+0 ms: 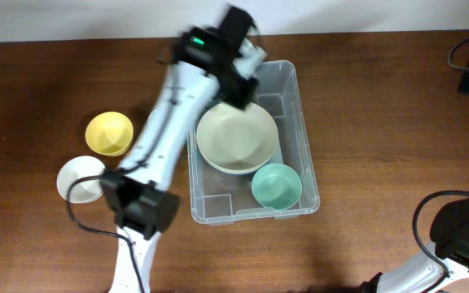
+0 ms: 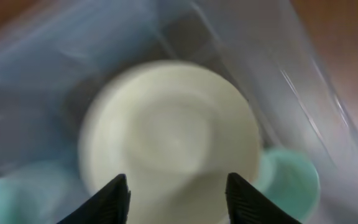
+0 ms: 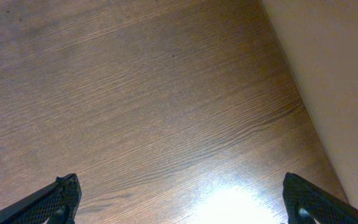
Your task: Pack container
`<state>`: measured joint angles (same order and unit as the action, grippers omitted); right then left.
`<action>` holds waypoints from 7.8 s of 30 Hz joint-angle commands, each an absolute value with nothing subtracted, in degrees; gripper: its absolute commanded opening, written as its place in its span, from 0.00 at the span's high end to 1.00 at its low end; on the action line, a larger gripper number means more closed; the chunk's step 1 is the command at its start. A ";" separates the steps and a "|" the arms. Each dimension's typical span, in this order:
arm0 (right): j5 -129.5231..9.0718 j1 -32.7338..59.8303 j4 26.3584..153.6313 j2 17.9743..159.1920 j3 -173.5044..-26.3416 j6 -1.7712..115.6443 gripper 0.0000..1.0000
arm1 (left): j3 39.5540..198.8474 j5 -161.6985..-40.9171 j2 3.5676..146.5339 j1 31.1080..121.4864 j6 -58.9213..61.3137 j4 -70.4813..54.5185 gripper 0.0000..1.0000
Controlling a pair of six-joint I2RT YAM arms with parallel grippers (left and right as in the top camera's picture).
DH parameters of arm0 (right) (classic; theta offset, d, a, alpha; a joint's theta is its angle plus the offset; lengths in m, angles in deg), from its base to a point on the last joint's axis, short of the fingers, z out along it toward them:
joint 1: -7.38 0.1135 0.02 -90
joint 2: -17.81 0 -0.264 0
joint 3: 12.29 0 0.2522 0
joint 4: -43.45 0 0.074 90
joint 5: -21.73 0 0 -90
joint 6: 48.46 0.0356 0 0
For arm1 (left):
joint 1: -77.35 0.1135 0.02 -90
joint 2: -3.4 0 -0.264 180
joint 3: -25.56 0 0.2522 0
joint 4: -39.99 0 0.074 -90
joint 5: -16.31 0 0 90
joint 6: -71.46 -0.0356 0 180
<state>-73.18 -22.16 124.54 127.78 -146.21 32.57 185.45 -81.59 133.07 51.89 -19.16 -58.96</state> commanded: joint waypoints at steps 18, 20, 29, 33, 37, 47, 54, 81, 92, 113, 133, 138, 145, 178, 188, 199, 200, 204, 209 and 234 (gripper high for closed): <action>-73.26 -22.26 124.50 127.81 -146.97 33.05 0.01 | 186.80 -68.92 134.91 92.90 -15.62 -70.28 0.30; -73.26 -22.26 124.50 127.81 -146.97 33.05 0.01 | 183.50 -68.94 134.93 93.95 -15.62 -69.45 0.30; -73.26 -22.26 124.50 127.81 -146.97 33.05 0.01 | 160.62 -74.36 134.93 94.30 -22.81 -53.02 0.30; -73.24 -22.26 124.50 127.81 -146.97 33.05 0.01 | 154.37 -74.36 134.93 94.30 -22.99 -45.76 0.30; -73.26 -22.26 124.50 127.81 -146.97 33.05 0.01 | 148.03 -78.03 134.97 94.30 -26.64 -36.25 0.31; -73.26 -22.26 124.50 127.81 -146.97 33.05 0.01 | 141.28 -78.84 134.97 94.30 -27.43 -31.18 0.92; -73.24 -22.26 124.50 127.81 -146.97 33.05 0.01 | 149.04 -78.45 134.64 94.27 -27.16 -32.17 0.99; -73.26 -22.26 124.50 127.81 -146.97 33.05 0.01 | 188.14 -85.72 133.83 49.75 -27.21 -70.48 0.99; -73.24 -22.26 124.50 127.81 -146.97 33.05 0.01 | 188.14 -86.64 133.83 41.10 -27.21 -70.48 0.99; -73.26 -22.26 124.50 127.81 -146.97 33.05 0.01 | 182.61 -86.14 133.83 35.11 -25.70 -70.48 0.99; -73.26 -22.26 124.50 127.81 -146.97 33.05 0.01 | 182.65 -82.64 133.24 39.92 -25.26 -70.48 0.14; -73.26 -22.26 124.50 127.81 -146.97 33.05 0.01 | 182.67 -76.87 131.65 49.25 -19.38 -70.48 0.14; -73.26 -22.26 124.50 127.81 -146.97 33.05 0.01 | 182.67 -75.19 129.22 66.95 -10.18 -70.48 0.13; -73.26 -22.26 124.50 127.81 -146.97 33.05 0.01 | 125.12 -61.27 85.95 91.19 7.33 -46.39 0.01; -73.26 -22.26 124.50 127.81 -146.97 33.05 0.01 | 104.95 -66.84 86.60 97.68 12.24 -28.38 0.01; -73.24 -22.26 124.50 127.81 -146.97 33.05 0.01 | 92.56 -71.43 86.91 105.77 13.58 -20.30 0.01; -73.26 -22.26 124.50 127.81 -146.97 33.05 0.01 | 91.84 -71.49 86.97 106.21 13.58 -19.01 0.01; -73.26 -22.26 124.50 127.81 -146.97 33.05 0.01 | 89.61 -73.59 87.08 106.65 13.60 -12.10 0.05; -73.24 -22.26 124.50 127.81 -146.97 33.05 0.01 | 88.86 -72.78 88.81 106.67 14.91 -8.60 0.11; -73.26 -22.26 124.50 127.81 -146.97 33.05 0.01 | 113.67 -67.32 95.19 106.01 4.86 -23.10 0.99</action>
<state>-73.20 -22.16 124.54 127.78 -146.21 32.54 102.72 -69.13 98.62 106.41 9.78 -19.07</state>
